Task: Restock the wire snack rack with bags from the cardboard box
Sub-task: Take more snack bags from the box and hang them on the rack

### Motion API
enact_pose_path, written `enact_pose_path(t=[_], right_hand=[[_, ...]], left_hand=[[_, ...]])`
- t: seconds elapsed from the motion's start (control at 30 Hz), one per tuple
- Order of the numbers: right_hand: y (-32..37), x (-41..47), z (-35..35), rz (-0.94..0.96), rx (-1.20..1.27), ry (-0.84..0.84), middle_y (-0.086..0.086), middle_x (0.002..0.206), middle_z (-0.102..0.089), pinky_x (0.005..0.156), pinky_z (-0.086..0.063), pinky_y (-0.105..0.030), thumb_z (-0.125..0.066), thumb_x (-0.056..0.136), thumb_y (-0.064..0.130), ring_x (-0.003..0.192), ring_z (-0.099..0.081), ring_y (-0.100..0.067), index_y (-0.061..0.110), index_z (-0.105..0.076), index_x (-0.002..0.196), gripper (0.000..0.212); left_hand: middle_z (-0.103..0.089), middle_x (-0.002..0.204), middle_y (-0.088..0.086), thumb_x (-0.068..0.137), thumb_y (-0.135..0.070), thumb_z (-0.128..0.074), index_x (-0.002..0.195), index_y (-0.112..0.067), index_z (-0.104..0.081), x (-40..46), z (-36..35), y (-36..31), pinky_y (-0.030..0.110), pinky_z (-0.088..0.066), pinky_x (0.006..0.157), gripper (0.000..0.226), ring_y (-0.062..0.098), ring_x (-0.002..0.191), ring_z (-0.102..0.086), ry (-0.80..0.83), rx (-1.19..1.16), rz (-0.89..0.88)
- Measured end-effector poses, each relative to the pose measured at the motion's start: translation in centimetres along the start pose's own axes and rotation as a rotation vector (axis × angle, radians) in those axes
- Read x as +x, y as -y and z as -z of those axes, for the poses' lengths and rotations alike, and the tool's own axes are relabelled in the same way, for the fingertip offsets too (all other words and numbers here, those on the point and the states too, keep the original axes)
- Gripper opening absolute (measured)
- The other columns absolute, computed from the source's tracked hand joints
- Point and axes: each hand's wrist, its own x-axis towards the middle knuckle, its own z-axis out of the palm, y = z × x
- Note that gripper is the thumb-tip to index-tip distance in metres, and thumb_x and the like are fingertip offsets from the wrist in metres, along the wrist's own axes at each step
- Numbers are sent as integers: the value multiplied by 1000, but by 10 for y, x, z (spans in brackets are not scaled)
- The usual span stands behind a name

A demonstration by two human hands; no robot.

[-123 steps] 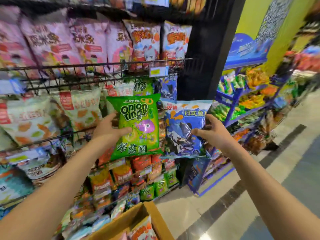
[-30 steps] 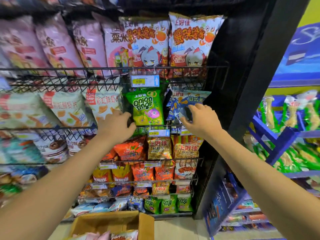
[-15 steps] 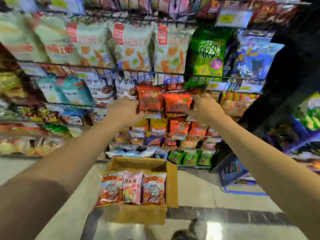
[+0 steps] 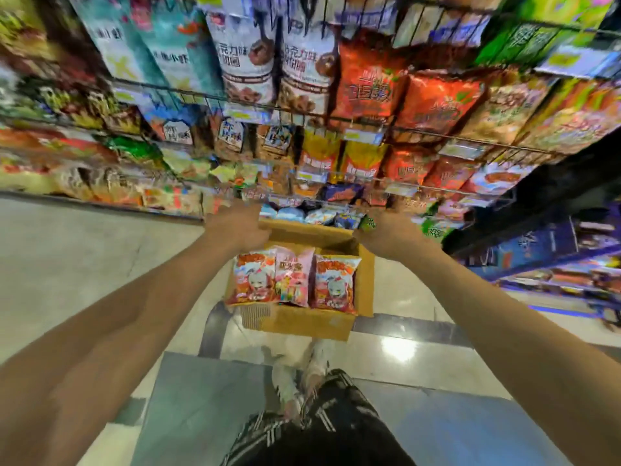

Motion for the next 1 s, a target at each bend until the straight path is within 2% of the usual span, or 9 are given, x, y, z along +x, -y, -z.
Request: enact_pose_path(t=[0.07,0.2,0.3,0.4,0.53,0.67,0.77,0.87,1.0], right_hand=[[-6,11,-24,-36,43,58,-16,103,-66,66,-51,-37,-54,97,54,100,-65,-36,6,-56,123,55],[-16,27,-74,-133,131,191,-15,134,-62,91,-50,-37,-57,99,46,119,-60,-33,5,-44,145,63],[-27,44,-120,-171,191,269,-11,140,-59,96,-46,-35,-61,97,43,125,-57,-33,10,-48,142,57],[-38,66,-166,-203,299,331,-7,148,-53,105,-43,-34,-63,97,42,131,-54,-31,18,-40,150,63],[-53,112,-222,-251,377,364,-7,153,-47,109,-38,-34,-63,98,38,137,-48,-31,17,-35,153,65],[-74,168,-285,-448,441,348,-9,149,-52,103,-46,-39,-68,94,40,131,-53,-34,16,-39,150,67],[-90,202,-338,-564,501,294,-8,145,-56,97,-50,-38,-76,86,44,125,-58,-34,16,-41,146,74],[-100,224,-381,-649,567,239,-8,142,-55,90,-49,-36,-79,82,47,126,-57,-33,13,-36,146,85],[-104,233,-412,-623,599,107,0,119,-59,82,-46,-30,-81,80,43,110,-61,-25,19,-38,143,79]], left_hand=[[-45,140,14,91,-59,-49,141,-23,-47,9,-24,4,52,-48,98,61,41,123,-52,68,-43,40],[-47,138,13,90,-61,-51,143,-24,-44,26,-71,17,51,-48,99,65,38,125,-52,146,-60,134],[-47,137,14,90,-59,-52,144,-23,-42,47,-115,27,48,-47,99,65,37,124,-53,174,-68,160],[-49,134,15,88,-56,-55,141,-24,-46,77,-161,33,47,-47,98,63,39,121,-54,216,-88,178],[-55,120,16,70,-66,-52,130,-23,-52,132,-224,45,49,-53,92,74,40,110,-60,282,-207,219],[-59,119,19,59,-67,-61,125,-10,-54,190,-295,64,43,-54,91,88,38,110,-62,235,-383,338],[-51,127,24,73,-56,-74,131,3,-46,222,-342,70,41,-46,94,87,39,122,-52,181,-448,444],[-47,135,24,74,-51,-79,137,3,-38,242,-377,82,45,-45,97,93,39,127,-49,128,-523,528],[-58,131,19,70,-44,-86,141,-5,-38,249,-401,94,41,-46,89,94,39,119,-56,85,-615,490]])
